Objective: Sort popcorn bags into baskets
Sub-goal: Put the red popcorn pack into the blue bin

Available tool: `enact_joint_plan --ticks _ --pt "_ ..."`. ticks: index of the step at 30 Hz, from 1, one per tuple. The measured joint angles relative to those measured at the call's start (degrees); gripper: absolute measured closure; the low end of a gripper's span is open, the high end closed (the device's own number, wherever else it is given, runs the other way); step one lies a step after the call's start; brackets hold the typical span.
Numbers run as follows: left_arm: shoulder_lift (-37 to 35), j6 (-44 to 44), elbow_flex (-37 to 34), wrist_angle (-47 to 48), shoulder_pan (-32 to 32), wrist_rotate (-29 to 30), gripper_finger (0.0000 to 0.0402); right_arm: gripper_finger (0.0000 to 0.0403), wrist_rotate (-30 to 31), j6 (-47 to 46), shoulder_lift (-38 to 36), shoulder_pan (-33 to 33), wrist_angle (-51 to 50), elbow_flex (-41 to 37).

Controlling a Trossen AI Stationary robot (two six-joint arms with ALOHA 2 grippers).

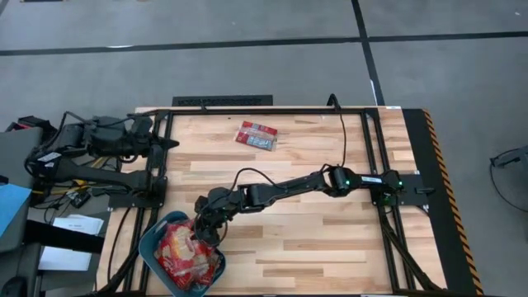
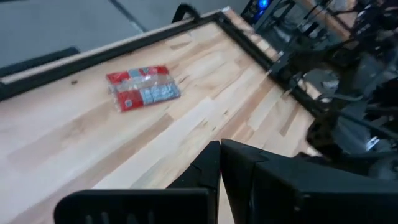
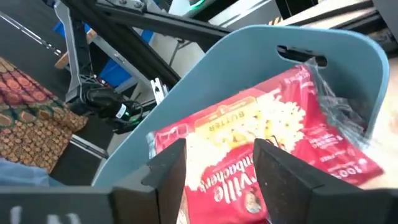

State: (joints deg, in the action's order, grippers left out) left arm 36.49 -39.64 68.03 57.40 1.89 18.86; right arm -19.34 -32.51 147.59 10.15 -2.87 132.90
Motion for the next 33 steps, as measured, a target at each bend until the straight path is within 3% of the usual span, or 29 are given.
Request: enact_joint_plan --ticks 5,12,16,21,24,29,33 --pt "0.3 -1.7 -2.8 0.1 0.0 -0.5 0.0401 0.0216 -0.5 0.0 -1.4 -2.0 -6.6 0.0" --pt "2.1 -2.2 -4.3 -1.3 0.0 2.0 0.0401 0.0241 -0.4 7.4 -11.4 -8.3 -27.2 0.0" --pt "5.9 -2.5 -4.4 -2.7 0.0 7.5 0.0402 0.0253 8.1 15.9 -18.9 -11.6 -43.5 0.0" --pt "15.8 5.6 -4.4 -12.4 2.9 10.3 0.0391 0.0266 21.8 23.9 -27.7 -16.5 -59.3 0.0" --pt "23.2 8.9 -4.4 -17.8 9.2 4.2 0.0368 0.0271 24.4 26.7 -32.0 -19.8 -68.1 0.0" --pt "36.2 15.1 -4.4 -34.2 20.3 -13.5 0.0327 0.0274 26.2 30.6 -37.1 -27.0 -75.3 0.0" --pt "45.6 16.3 -4.3 -44.0 27.2 -19.1 0.0306 0.0273 25.2 34.5 -39.2 -32.7 -77.0 0.0"
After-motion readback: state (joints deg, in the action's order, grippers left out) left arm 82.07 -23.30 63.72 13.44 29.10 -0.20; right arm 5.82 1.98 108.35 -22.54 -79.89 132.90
